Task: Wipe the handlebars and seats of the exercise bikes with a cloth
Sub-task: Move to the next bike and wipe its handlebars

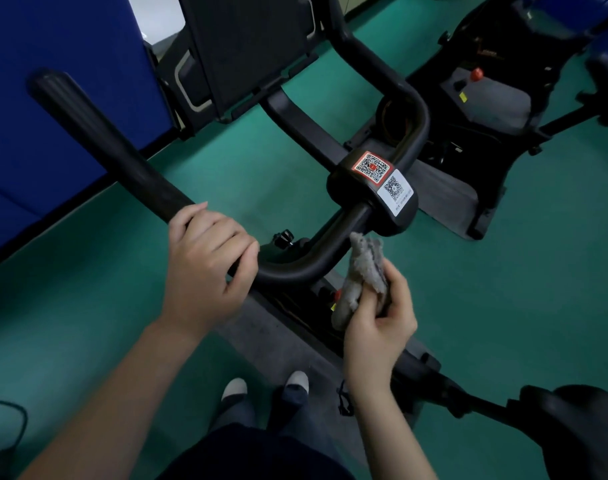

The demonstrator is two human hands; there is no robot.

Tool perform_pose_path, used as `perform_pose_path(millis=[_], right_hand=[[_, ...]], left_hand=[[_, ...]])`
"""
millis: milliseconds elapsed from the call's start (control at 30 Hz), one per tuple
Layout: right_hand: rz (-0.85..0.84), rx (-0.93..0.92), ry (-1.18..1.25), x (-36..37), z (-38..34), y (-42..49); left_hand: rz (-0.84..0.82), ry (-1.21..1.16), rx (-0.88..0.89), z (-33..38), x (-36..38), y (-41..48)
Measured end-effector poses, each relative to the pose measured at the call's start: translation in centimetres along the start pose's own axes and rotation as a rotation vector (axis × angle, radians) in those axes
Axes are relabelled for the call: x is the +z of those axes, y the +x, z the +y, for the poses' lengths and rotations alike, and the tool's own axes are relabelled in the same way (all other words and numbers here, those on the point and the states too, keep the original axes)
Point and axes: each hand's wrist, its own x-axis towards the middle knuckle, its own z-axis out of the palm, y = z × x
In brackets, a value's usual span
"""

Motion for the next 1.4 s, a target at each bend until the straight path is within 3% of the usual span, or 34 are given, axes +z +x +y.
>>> perform_pose_path(millis=[167,500,667,967,1067,1267,1400], right_hand=[[0.131,0.292,0.129,2.5,0.5,2.7],[-0.115,0.410,0.271,2.2,1.0,-1.4],[-0.085,0.625,0.452,2.5,1.2,1.4],[-0.339,0.621,0.446,1.1,0.4,-2.8],[-0.417,0.475,0.267,-1.3,-0.6,-3.0],[-0.367,-0.129,-0.105,-2.5,-4.4,3.7],[-0.575,-0.463,-0.394,0.1,-7.0,9.3]], left_hand=[[0.002,0.002,-0.003,0.1,0.0,0.0],[0.011,0.010,-0.002,0.1,0.1,0.0],[0.011,0.014,0.010,0.0,0.1,-0.1],[0.014,0.013,0.028,-0.1,0.0,-0.1],[0.021,0.006,0.039,-0.2,0.0,-0.1],[0.030,-0.040,0.039,-0.3,0.0,-0.1],[0.001,-0.070,0.041,-0.5,-0.3,-0.1]])
